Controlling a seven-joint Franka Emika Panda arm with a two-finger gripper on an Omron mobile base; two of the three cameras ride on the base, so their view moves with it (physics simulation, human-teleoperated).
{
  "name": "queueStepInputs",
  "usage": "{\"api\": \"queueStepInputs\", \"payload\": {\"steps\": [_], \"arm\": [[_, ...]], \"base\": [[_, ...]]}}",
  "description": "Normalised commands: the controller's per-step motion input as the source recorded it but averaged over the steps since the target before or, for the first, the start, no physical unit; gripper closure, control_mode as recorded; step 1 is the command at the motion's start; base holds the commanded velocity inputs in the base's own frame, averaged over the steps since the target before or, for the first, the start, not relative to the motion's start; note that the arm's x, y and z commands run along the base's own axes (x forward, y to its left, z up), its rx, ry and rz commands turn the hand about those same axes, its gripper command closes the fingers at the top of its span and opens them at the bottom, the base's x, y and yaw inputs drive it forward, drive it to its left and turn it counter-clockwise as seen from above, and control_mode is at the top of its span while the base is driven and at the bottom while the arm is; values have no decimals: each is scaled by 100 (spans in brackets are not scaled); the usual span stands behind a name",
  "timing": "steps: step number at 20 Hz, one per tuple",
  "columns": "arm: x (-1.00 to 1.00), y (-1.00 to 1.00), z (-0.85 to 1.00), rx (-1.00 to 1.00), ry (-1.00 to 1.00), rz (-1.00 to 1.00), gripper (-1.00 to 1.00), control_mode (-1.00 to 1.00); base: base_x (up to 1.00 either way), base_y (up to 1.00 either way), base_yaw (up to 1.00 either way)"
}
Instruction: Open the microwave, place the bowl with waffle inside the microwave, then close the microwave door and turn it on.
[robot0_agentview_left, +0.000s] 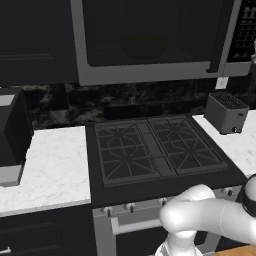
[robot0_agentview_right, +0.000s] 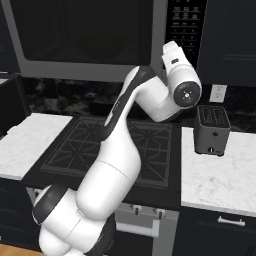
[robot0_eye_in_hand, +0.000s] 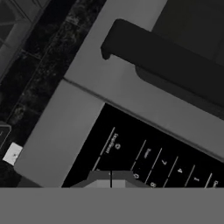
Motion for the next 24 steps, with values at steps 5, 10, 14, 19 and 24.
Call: {"api": "queueStepInputs", "payload": {"steps": [5,10,14,19,24], "arm": [[8,-31,0,6,-6,0,100,-100],[34,-7,0,1,0,-1,100,-100],[45,-4,0,0,0,0,100,-100],[47,6,0,0,0,-1,100,-100],[78,8,0,0,0,-4,100,-100]], "base": [[0,0,0],[0,0,0],[0,0,0],[0,0,0],[0,0,0]]}}
